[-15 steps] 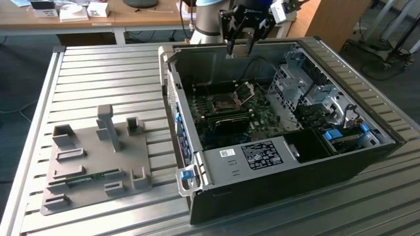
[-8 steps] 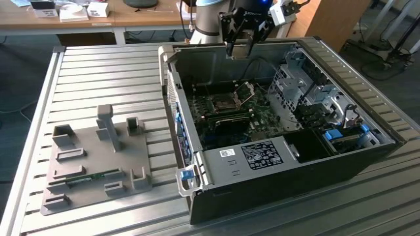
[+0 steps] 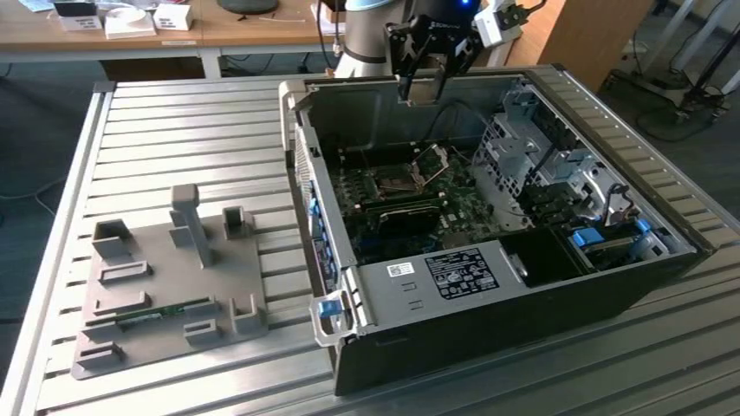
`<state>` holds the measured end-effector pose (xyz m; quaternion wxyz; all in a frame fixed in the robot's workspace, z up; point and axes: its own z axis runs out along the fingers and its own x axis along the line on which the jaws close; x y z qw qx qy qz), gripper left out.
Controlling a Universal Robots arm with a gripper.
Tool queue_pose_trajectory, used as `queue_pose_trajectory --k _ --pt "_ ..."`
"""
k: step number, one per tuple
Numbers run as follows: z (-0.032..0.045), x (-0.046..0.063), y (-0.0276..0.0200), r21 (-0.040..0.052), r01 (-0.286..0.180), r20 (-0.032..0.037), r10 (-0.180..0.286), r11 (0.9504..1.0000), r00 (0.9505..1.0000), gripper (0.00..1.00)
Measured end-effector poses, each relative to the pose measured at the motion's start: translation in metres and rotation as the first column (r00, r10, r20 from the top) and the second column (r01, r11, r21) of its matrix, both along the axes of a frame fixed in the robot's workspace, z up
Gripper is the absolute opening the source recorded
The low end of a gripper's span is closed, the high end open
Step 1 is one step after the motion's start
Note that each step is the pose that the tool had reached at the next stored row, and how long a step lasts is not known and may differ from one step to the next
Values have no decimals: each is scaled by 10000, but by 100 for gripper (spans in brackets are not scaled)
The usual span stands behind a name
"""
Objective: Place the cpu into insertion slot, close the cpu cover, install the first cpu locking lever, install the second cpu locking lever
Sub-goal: 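Place the cpu into insertion slot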
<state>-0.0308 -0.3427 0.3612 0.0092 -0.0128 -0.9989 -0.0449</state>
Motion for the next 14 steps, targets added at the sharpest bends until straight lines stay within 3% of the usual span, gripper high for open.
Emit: queue_pose_trajectory --k 14 --pt "-14 0 0 3 0 1 0 10000 10000 54"
